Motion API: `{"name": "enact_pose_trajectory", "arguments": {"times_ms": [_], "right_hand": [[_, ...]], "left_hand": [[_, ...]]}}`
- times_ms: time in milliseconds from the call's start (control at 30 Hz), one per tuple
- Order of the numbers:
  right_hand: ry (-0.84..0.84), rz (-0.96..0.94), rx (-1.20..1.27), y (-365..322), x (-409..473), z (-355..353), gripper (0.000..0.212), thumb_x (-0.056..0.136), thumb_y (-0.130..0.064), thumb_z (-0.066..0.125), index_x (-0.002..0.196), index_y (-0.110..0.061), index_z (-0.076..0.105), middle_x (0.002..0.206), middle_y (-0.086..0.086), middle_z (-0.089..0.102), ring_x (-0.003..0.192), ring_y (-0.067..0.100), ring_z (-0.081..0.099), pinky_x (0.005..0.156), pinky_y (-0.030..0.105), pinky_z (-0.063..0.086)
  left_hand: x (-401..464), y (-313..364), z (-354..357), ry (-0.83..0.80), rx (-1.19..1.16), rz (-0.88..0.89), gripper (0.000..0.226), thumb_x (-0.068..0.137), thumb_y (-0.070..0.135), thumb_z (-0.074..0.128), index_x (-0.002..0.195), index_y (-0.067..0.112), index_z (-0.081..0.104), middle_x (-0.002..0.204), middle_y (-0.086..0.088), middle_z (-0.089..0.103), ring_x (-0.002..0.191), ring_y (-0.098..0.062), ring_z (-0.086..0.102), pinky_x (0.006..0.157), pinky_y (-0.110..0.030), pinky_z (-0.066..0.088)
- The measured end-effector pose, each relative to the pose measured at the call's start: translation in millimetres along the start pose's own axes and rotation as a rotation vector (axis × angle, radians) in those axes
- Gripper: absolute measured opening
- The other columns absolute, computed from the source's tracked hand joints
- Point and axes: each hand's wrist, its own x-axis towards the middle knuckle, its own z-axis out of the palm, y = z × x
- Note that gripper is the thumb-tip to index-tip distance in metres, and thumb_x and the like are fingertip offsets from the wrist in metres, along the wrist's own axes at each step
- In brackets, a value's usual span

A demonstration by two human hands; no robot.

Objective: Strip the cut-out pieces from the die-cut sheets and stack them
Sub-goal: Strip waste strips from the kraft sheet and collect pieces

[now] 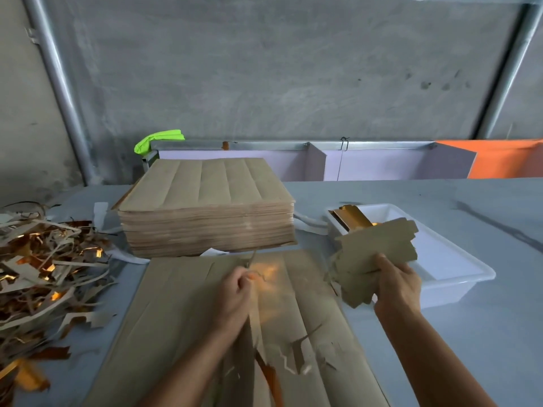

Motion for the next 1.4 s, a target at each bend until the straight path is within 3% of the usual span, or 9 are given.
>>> {"name": "enact_pose_trajectory", "arguments": {"times_ms": [200,433,567,767,867,967,1167,1267,1400], "right_hand": [[-0.008,-0.006,0.014,-8,-4,0,0.015,0.088,-0.01,0.059,0.103,-0.009,0.057,0.091,0.008,0.059,0.078,0.022,0.055,0.064,0.034,0.048],[0.011,-0.128,0.218,-58,-4,6,0.006,0.086,-0.012,0.065,0.088,-0.014,0.059,0.073,-0.002,0.061,0.051,0.01,0.06,0.034,0.018,0.043],[-0.057,-0.18,0.119,-64,-11,5,0.005,0.086,-0.009,0.064,0.085,-0.013,0.06,0.08,0.005,0.062,0.051,0.011,0.062,0.038,0.018,0.042],[-0.252,-0.172,-0.215,-14,-23,-8,0.04,0.087,-0.003,0.061,0.118,-0.022,0.046,0.093,-0.003,0.056,0.083,0.018,0.058,0.062,0.041,0.055],[-0.315,-0.197,-0.366,6,-27,-10,0.062,0.085,0.001,0.062,0.13,-0.033,0.035,0.093,-0.006,0.055,0.08,0.015,0.057,0.045,0.023,0.05],[-0.362,-0.263,-0.504,10,-24,-11,0.077,0.085,0.003,0.061,0.143,-0.034,0.024,0.107,0.004,0.056,0.088,0.023,0.058,0.063,0.038,0.055],[-0.322,-0.366,-0.836,4,-14,-21,0.027,0.093,-0.002,0.053,0.117,-0.008,0.065,0.12,0.013,0.058,0.093,0.02,0.052,0.083,0.036,0.051],[-0.336,-0.384,-0.895,14,-17,-20,0.029,0.091,0.002,0.055,0.118,-0.003,0.065,0.114,0.013,0.062,0.088,0.018,0.055,0.077,0.028,0.048],[-0.267,-0.437,-0.954,16,-13,-12,0.031,0.09,0.004,0.053,0.117,-0.004,0.065,0.114,0.014,0.063,0.087,0.017,0.052,0.078,0.029,0.047]], "left_hand": [[9,-2,-6,-0.083,0.037,-0.113,0.028,0.089,0.019,0.055,0.065,0.004,0.056,0.069,-0.017,0.055,0.069,-0.026,0.051,0.061,-0.031,0.033],[2,-17,9,-0.273,0.725,0.276,0.018,0.091,0.019,0.049,0.093,0.017,0.066,0.116,-0.001,0.051,0.111,-0.021,0.047,0.094,-0.031,0.038],[0,-1,17,-0.24,0.39,0.172,0.017,0.092,0.009,0.052,0.088,0.002,0.068,0.102,-0.013,0.063,0.1,-0.025,0.057,0.085,-0.03,0.04],[-1,25,-3,-0.102,-0.535,-0.482,0.019,0.093,0.005,0.052,0.076,0.006,0.06,0.065,-0.007,0.06,0.054,-0.011,0.057,0.05,-0.019,0.046],[-2,27,-8,-0.102,-0.747,-0.607,0.018,0.095,0.006,0.046,0.08,0.008,0.055,0.072,-0.008,0.058,0.063,-0.018,0.055,0.05,-0.024,0.045],[-8,21,-9,-0.162,-0.827,-0.603,0.017,0.095,0.006,0.045,0.082,0.008,0.055,0.078,-0.009,0.063,0.074,-0.021,0.057,0.062,-0.032,0.044],[-2,15,-10,-0.094,-0.962,-0.649,0.018,0.096,0.01,0.043,0.086,0.008,0.058,0.068,-0.005,0.067,0.067,-0.017,0.062,0.061,-0.03,0.047],[-1,23,-2,-0.175,-0.64,-0.429,0.016,0.09,0.005,0.056,0.077,0.011,0.062,0.062,-0.001,0.065,0.057,-0.012,0.06,0.056,-0.023,0.048],[-14,30,5,-0.563,0.191,0.339,0.022,0.082,0.004,0.061,0.074,0.025,0.066,0.074,0.013,0.065,0.075,-0.003,0.058,0.074,-0.015,0.042]]}}
